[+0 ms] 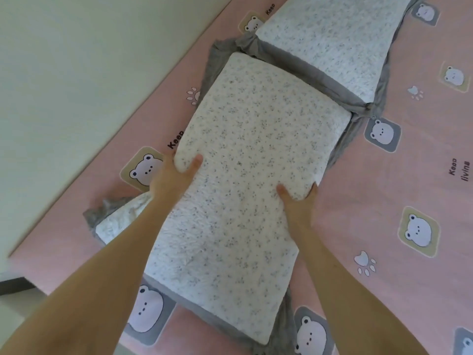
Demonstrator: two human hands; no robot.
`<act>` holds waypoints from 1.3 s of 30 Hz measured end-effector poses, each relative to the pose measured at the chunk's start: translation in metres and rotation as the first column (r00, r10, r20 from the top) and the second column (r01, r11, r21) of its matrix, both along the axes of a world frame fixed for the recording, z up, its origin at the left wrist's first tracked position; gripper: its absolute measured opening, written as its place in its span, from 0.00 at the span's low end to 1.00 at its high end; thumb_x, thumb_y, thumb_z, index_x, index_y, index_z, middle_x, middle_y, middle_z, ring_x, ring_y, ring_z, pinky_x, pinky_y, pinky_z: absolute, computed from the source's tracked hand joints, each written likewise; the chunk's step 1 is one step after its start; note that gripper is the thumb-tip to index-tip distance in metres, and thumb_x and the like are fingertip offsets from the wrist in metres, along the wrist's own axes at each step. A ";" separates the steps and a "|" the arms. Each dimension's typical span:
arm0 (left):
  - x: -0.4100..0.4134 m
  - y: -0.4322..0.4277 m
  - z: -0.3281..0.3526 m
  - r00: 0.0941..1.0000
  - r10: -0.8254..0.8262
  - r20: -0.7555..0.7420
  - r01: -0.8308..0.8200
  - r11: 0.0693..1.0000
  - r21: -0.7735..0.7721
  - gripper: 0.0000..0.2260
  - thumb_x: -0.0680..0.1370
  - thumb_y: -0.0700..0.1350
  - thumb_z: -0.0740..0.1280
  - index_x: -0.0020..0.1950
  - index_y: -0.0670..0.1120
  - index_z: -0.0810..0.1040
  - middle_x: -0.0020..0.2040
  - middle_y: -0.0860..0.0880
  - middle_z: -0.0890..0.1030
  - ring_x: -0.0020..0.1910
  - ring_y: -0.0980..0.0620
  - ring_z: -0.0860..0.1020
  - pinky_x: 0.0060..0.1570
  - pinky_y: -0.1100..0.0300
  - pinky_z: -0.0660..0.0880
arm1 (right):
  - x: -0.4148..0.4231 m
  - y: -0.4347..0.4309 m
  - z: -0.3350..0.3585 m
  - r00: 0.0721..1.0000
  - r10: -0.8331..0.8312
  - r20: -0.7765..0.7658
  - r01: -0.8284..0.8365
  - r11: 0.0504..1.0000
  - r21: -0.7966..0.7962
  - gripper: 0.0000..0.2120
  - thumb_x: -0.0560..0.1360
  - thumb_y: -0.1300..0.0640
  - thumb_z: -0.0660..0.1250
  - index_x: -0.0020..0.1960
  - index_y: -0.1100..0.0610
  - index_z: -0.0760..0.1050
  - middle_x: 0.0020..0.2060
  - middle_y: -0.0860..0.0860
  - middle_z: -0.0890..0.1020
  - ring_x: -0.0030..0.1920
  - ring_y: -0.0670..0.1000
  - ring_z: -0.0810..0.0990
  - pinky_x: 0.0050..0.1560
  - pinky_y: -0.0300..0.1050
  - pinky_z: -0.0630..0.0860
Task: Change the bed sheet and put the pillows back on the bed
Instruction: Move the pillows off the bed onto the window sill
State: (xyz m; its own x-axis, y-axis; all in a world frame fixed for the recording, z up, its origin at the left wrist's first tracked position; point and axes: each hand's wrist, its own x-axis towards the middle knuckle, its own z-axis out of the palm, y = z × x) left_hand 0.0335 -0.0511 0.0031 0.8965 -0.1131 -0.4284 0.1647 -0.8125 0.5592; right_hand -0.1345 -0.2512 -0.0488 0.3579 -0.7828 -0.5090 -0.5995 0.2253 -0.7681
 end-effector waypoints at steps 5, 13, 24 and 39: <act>-0.041 0.022 0.059 0.988 0.104 -0.117 -0.132 0.956 -0.263 0.34 0.59 0.74 0.68 0.56 0.54 0.76 0.48 0.57 0.82 0.47 0.52 0.81 0.51 0.47 0.78 | -0.030 0.010 0.055 1.000 0.018 0.024 -0.018 1.000 -0.014 0.52 0.54 0.28 0.73 0.72 0.46 0.59 0.65 0.44 0.73 0.63 0.51 0.74 0.62 0.57 0.73; -0.122 0.068 0.158 0.953 0.206 -0.224 -0.299 0.773 -0.560 0.19 0.66 0.51 0.78 0.54 0.47 0.81 0.48 0.49 0.85 0.45 0.48 0.84 0.49 0.46 0.80 | -0.103 0.044 0.176 0.997 0.035 0.074 -0.029 0.996 -0.083 0.19 0.70 0.48 0.73 0.58 0.52 0.74 0.48 0.43 0.79 0.52 0.50 0.79 0.53 0.47 0.75; -0.247 0.140 0.271 0.917 0.392 0.075 -0.333 0.855 -0.397 0.20 0.67 0.57 0.75 0.53 0.49 0.79 0.45 0.52 0.83 0.45 0.49 0.81 0.48 0.47 0.80 | -0.182 0.090 0.264 0.933 0.254 0.255 -0.233 0.966 -0.112 0.11 0.72 0.46 0.71 0.49 0.37 0.70 0.47 0.35 0.76 0.51 0.47 0.78 0.57 0.51 0.74; -0.609 0.240 0.334 0.350 0.887 0.302 -0.827 0.444 -0.344 0.29 0.67 0.59 0.75 0.59 0.48 0.68 0.50 0.53 0.77 0.48 0.50 0.77 0.50 0.52 0.76 | -0.339 0.193 0.315 0.493 0.822 0.285 -0.799 0.557 -0.225 0.14 0.69 0.43 0.70 0.52 0.47 0.75 0.46 0.46 0.82 0.45 0.52 0.82 0.51 0.56 0.79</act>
